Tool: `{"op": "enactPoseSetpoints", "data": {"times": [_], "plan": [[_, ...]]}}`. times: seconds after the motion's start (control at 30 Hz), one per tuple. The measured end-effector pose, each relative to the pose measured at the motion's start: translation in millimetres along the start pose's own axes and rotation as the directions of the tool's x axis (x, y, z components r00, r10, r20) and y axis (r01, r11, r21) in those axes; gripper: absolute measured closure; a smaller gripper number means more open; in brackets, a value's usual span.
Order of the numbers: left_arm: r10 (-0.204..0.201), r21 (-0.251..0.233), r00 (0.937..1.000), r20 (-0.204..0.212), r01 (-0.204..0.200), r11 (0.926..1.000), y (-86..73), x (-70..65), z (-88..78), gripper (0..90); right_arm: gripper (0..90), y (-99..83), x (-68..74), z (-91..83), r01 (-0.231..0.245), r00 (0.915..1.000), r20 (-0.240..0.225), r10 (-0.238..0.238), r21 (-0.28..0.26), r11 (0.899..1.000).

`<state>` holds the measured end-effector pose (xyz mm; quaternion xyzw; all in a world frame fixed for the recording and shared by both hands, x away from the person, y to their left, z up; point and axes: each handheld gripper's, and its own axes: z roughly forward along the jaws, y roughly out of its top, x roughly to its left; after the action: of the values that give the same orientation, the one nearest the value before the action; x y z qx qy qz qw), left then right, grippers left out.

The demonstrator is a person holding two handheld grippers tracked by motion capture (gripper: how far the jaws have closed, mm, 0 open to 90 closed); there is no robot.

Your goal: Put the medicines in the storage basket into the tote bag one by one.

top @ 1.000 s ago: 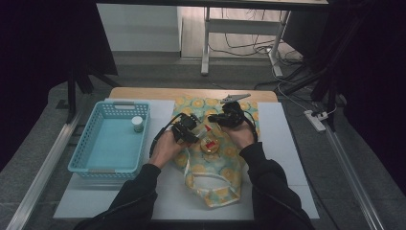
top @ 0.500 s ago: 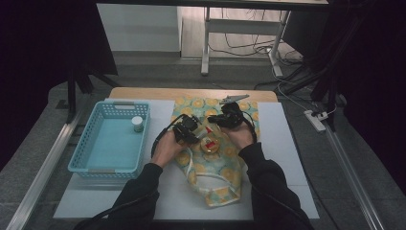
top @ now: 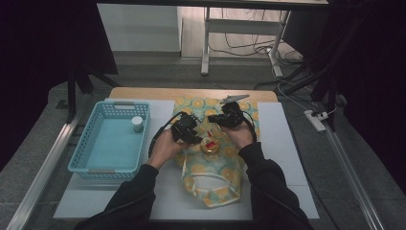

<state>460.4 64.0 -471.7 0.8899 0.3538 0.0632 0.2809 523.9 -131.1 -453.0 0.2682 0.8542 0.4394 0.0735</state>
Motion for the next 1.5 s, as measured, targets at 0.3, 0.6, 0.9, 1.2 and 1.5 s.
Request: {"op": "enactPoseSetpoints", "data": {"times": [0.3, 0.6, 0.9, 1.2, 1.5], "plan": [[-0.01, -0.078, 0.9976, 0.069, 0.016, 0.9969, -5.9, -5.7, -24.0, 44.5, 90.0, 1.9, 0.7, -0.8, 0.001, 1.0, 0.005, -0.001, 0.002, 1.0], [-0.029, -0.16, 0.9942, 0.103, 0.045, 0.9861, -16.0, 0.0, -45.7, 26.2, 90.0, 3.9, 0.6, -2.1, 0.008, 0.9999, 0.009, -0.008, 0.002, 1.0], [-0.094, -0.202, 0.9889, 0.115, 0.116, 0.9726, -32.0, 14.7, -63.4, 17.6, 90.0, 4.2, 0.9, -4.2, 0.011, 0.9999, 0.011, -0.011, 0.004, 1.0], [-0.093, -0.245, 0.9885, 0.119, 0.12, 0.962, -49.7, 28.4, -81.2, 3.7, 90.0, 3.7, 1.8, -4.3, 0.014, 0.9998, 0.01, -0.014, 0.008, 1.0], [-0.108, -0.275, 0.9905, 0.085, 0.128, 0.953, -66.7, 40.1, -94.8, 0.5, 90.0, 2.1, 1.1, -4.4, 0.014, 0.9998, 0.012, -0.014, 0.009, 1.0]]}}
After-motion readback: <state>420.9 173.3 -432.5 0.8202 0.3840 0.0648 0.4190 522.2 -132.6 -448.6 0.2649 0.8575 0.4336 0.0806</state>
